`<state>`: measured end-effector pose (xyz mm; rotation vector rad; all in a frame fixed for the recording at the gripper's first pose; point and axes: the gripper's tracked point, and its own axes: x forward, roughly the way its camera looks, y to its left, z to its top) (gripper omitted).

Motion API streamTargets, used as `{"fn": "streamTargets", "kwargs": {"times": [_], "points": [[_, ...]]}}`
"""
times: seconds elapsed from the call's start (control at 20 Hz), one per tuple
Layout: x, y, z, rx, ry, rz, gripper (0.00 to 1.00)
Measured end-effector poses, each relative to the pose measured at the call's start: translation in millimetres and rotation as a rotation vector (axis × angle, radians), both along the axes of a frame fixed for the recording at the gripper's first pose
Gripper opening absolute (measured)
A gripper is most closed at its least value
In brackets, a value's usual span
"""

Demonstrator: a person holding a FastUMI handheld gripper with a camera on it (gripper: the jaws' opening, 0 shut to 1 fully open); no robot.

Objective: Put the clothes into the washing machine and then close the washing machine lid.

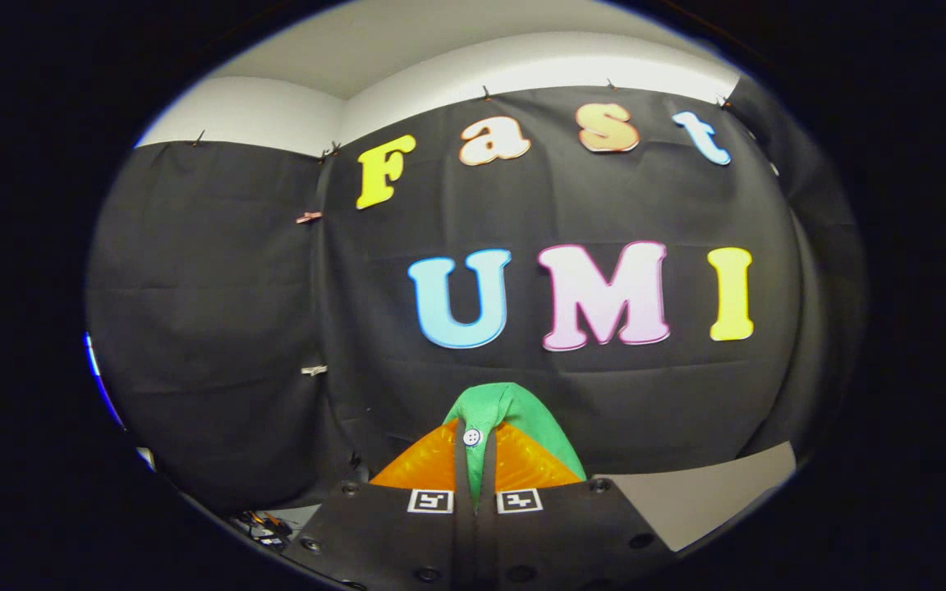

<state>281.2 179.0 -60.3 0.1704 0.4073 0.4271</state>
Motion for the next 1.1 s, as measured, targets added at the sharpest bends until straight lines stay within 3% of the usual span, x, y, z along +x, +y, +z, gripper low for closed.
{"fn": "streamTargets", "kwargs": {"times": [0.55,0.85,1.1], "points": [[2,99,-149,-0.093,0.203,0.186,0.05],[0,116,-232,-0.134,0.348,0.241,0.05],[-1,107,-297,-0.247,0.469,0.255,0.05]]}}
